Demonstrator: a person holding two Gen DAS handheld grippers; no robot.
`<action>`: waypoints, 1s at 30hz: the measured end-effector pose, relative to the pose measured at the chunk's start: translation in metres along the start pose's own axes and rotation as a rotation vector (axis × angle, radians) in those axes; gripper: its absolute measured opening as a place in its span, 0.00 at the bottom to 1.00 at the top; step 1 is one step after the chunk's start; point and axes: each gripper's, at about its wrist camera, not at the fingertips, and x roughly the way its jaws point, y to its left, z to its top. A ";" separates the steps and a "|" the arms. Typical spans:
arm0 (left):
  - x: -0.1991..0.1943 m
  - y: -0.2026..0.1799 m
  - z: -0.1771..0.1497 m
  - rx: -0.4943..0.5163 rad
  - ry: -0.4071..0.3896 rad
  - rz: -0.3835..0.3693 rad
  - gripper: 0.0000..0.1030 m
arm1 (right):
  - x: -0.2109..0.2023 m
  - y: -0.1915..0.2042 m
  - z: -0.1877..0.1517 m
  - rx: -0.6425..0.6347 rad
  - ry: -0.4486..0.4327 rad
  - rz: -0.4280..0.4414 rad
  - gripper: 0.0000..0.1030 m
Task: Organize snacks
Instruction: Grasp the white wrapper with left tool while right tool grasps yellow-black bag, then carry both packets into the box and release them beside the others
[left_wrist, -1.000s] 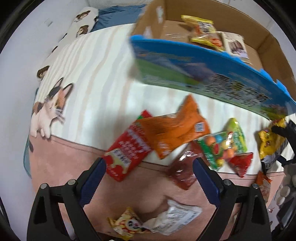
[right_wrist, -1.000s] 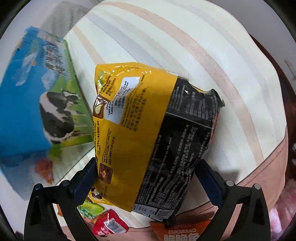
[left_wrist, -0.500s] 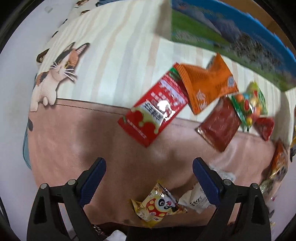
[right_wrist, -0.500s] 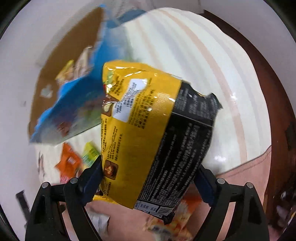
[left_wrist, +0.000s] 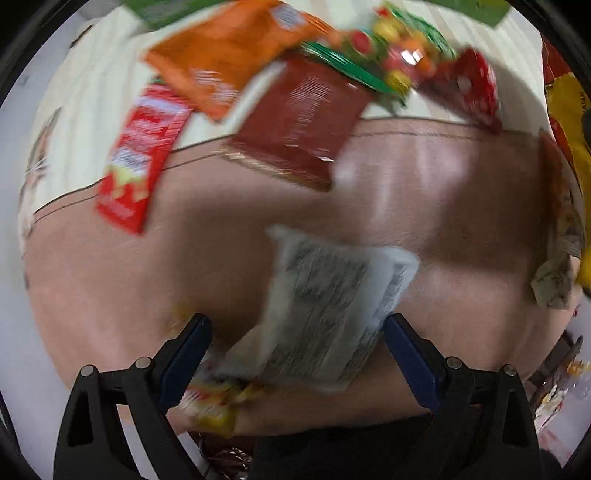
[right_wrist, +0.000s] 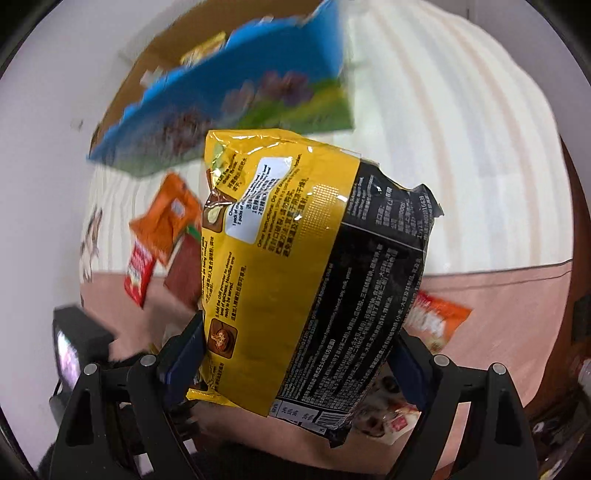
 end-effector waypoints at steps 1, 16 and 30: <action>0.004 -0.004 0.001 0.005 0.000 0.004 0.84 | 0.004 0.002 -0.002 -0.013 0.010 -0.005 0.88; 0.014 0.091 0.009 -0.280 0.044 -0.256 0.59 | 0.084 0.044 -0.024 -0.095 0.154 -0.165 0.89; -0.037 0.077 0.003 -0.177 -0.045 -0.199 0.51 | 0.081 0.031 -0.047 0.172 0.071 -0.138 0.86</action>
